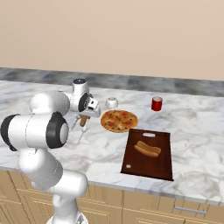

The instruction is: Take the pizza cutter from the drawer on the left and place it on the dining counter for cutting.

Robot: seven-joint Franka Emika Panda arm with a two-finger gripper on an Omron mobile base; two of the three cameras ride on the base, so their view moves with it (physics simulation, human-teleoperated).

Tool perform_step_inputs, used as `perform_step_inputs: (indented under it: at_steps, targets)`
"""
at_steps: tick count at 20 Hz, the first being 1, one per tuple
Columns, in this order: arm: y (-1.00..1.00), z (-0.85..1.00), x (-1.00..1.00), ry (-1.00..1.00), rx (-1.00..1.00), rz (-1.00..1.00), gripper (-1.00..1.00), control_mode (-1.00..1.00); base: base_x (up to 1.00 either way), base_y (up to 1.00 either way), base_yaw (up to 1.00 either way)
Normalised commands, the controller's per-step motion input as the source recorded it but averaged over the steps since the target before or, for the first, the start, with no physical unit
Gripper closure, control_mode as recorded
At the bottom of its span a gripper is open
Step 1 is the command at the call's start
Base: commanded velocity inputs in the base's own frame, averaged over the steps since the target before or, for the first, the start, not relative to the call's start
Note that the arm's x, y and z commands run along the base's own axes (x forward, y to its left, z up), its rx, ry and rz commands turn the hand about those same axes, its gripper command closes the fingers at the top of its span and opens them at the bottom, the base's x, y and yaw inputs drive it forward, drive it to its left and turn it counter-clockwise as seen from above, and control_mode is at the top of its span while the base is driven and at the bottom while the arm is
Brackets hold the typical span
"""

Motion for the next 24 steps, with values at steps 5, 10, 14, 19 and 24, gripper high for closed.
perform_step_inputs:
  at_steps: [5, 10, 14, 19, 24]
  targets:
    - [0.0, -0.49, 0.39, 0.0, 0.0, 0.0, 1.0, -1.0, 0.0, 0.0, 0.0]
    - [0.0, -0.1, 0.26, -0.02, 0.0, 0.0, 1.0, -1.0, 0.0, 0.0, 0.0]
    - [0.0, -0.07, 0.05, -0.02, 0.0, 0.0, 1.0, -1.0, 0.0, 0.0, 0.0]
    - [0.0, -0.2, 0.01, -0.01, 0.0, 0.0, 1.0, -1.0, 0.0, 0.0, 0.0]
    - [0.0, -0.16, 0.15, 0.0, 0.0, 0.0, 1.0, -1.0, 0.0, 0.0, 0.0]
